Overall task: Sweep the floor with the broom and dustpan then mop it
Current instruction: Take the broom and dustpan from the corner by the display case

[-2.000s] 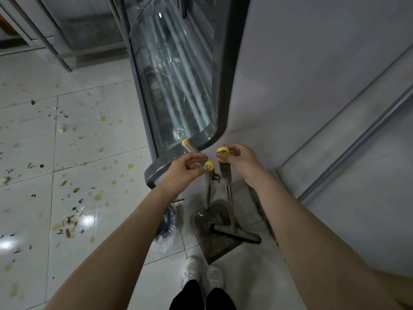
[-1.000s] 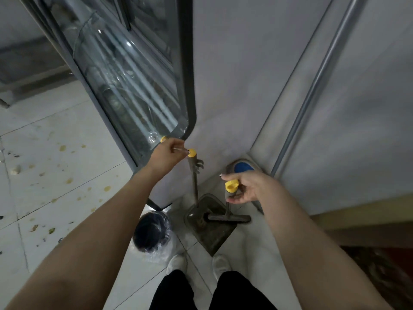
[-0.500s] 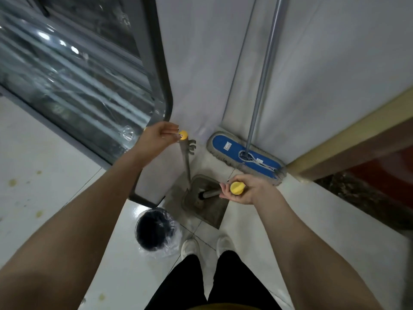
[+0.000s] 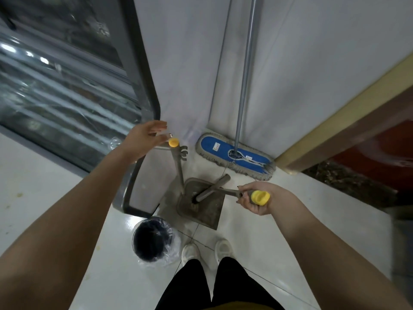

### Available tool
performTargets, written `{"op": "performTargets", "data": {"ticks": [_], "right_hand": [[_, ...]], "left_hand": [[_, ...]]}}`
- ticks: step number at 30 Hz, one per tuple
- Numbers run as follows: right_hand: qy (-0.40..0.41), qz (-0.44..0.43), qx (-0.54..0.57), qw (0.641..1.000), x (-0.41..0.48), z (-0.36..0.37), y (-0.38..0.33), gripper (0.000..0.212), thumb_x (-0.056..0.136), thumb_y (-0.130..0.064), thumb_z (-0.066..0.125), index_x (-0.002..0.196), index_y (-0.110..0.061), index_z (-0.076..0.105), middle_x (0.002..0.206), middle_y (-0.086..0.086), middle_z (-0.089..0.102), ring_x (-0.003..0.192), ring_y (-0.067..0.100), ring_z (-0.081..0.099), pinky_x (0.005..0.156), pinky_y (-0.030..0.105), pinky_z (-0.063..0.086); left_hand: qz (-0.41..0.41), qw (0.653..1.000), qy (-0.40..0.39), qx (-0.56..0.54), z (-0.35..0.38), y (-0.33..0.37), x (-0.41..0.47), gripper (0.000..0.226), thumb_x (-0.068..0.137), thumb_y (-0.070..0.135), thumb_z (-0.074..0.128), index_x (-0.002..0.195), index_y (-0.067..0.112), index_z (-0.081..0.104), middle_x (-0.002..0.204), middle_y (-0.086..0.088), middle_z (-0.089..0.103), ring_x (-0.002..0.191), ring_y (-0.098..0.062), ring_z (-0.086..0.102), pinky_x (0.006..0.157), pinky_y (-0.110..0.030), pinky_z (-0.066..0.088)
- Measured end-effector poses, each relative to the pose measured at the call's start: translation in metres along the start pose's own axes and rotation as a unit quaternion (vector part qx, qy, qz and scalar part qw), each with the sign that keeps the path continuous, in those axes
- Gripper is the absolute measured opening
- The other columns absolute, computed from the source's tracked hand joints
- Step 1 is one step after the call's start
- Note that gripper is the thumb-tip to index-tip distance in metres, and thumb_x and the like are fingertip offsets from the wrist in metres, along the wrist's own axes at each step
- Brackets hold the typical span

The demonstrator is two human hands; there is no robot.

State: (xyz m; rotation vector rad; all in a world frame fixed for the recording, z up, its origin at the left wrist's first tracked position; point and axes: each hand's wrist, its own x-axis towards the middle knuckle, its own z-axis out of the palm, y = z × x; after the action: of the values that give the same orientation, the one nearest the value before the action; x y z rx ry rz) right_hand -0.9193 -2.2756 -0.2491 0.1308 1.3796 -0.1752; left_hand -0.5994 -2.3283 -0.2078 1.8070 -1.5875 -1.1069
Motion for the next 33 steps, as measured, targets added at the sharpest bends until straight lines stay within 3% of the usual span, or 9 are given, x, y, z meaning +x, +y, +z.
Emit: {"op": "performTargets", "data": {"ticks": [4, 7, 12, 16, 20, 27, 30, 33], "right_hand": [[-0.008, 0.007, -0.012, 1.000, -0.012, -0.001, -0.001, 0.017, 0.088, -0.009, 0.061, 0.089, 0.006, 0.054, 0.061, 0.019, 0.061, 0.043, 0.021, 0.064, 0.035, 0.029, 0.053], [0.004, -0.006, 0.018, 1.000, -0.017, -0.002, -0.006, 0.018, 0.087, 0.001, 0.058, 0.102, 0.011, 0.054, 0.087, 0.032, 0.062, 0.061, 0.030, 0.069, 0.042, 0.035, 0.057], [-0.035, 0.029, 0.026, 0.999, -0.008, 0.011, -0.006, 0.014, 0.093, -0.007, 0.051, 0.083, 0.003, 0.053, 0.059, 0.012, 0.053, 0.034, 0.016, 0.055, 0.036, 0.023, 0.051], [-0.009, 0.033, -0.011, 0.999, -0.010, 0.013, -0.011, 0.030, 0.093, -0.010, 0.056, 0.069, 0.008, 0.056, 0.052, 0.010, 0.051, 0.033, 0.015, 0.053, 0.037, 0.022, 0.051], [0.010, 0.032, -0.058, 0.998, -0.017, 0.004, -0.016, 0.020, 0.090, -0.014, 0.061, 0.082, 0.003, 0.054, 0.056, 0.009, 0.051, 0.035, 0.015, 0.053, 0.034, 0.024, 0.050], [0.047, 0.065, -0.245, 0.966, -0.024, 0.001, -0.028, 0.027, 0.094, -0.021, 0.056, 0.075, -0.001, 0.052, 0.050, 0.009, 0.052, 0.033, 0.013, 0.052, 0.035, 0.020, 0.049], [0.070, 0.061, -0.348, 0.933, -0.023, 0.002, -0.029, 0.026, 0.096, -0.021, 0.053, 0.078, -0.003, 0.051, 0.049, 0.008, 0.053, 0.035, 0.013, 0.052, 0.036, 0.017, 0.047], [0.071, 0.055, -0.359, 0.929, -0.027, 0.002, -0.030, 0.027, 0.097, -0.021, 0.052, 0.078, -0.002, 0.051, 0.050, 0.008, 0.054, 0.034, 0.013, 0.052, 0.036, 0.016, 0.046]], "left_hand": [[-0.033, 0.979, -0.136, 0.146, -0.005, -0.006, 0.014, 0.068, 0.081, 0.047, 0.066, 0.137, 0.017, 0.045, 0.143, -0.005, 0.046, 0.131, -0.022, 0.042, 0.102, -0.031, 0.031], [-0.031, 0.966, -0.163, 0.200, -0.002, -0.010, 0.021, 0.066, 0.081, 0.046, 0.067, 0.135, 0.012, 0.048, 0.139, -0.007, 0.050, 0.128, -0.023, 0.046, 0.100, -0.032, 0.034], [-0.026, 0.949, -0.184, 0.255, 0.006, -0.010, 0.021, 0.049, 0.084, 0.046, 0.064, 0.117, 0.010, 0.058, 0.114, -0.011, 0.061, 0.097, -0.021, 0.051, 0.078, -0.029, 0.036], [-0.010, 0.923, -0.211, 0.321, 0.011, -0.011, 0.019, 0.048, 0.086, 0.049, 0.059, 0.109, 0.008, 0.058, 0.105, -0.009, 0.061, 0.098, -0.024, 0.056, 0.076, -0.031, 0.038], [-0.008, 0.916, -0.220, 0.335, 0.017, -0.014, 0.019, 0.043, 0.086, 0.052, 0.058, 0.098, 0.011, 0.061, 0.091, -0.004, 0.067, 0.087, -0.020, 0.060, 0.074, -0.031, 0.042], [-0.016, 0.949, -0.186, 0.253, 0.034, -0.018, 0.016, 0.042, 0.085, 0.054, 0.057, 0.084, 0.012, 0.061, 0.072, 0.005, 0.067, 0.070, -0.010, 0.064, 0.073, -0.029, 0.047], [-0.062, 0.966, -0.196, 0.160, 0.047, -0.012, 0.014, 0.042, 0.086, 0.050, 0.058, 0.083, 0.008, 0.063, 0.070, 0.002, 0.067, 0.065, -0.009, 0.066, 0.068, -0.027, 0.049], [-0.131, 0.963, -0.231, 0.046, 0.055, -0.004, 0.007, 0.038, 0.089, 0.045, 0.056, 0.083, 0.008, 0.060, 0.072, -0.001, 0.068, 0.063, -0.011, 0.068, 0.057, -0.022, 0.051]]}}
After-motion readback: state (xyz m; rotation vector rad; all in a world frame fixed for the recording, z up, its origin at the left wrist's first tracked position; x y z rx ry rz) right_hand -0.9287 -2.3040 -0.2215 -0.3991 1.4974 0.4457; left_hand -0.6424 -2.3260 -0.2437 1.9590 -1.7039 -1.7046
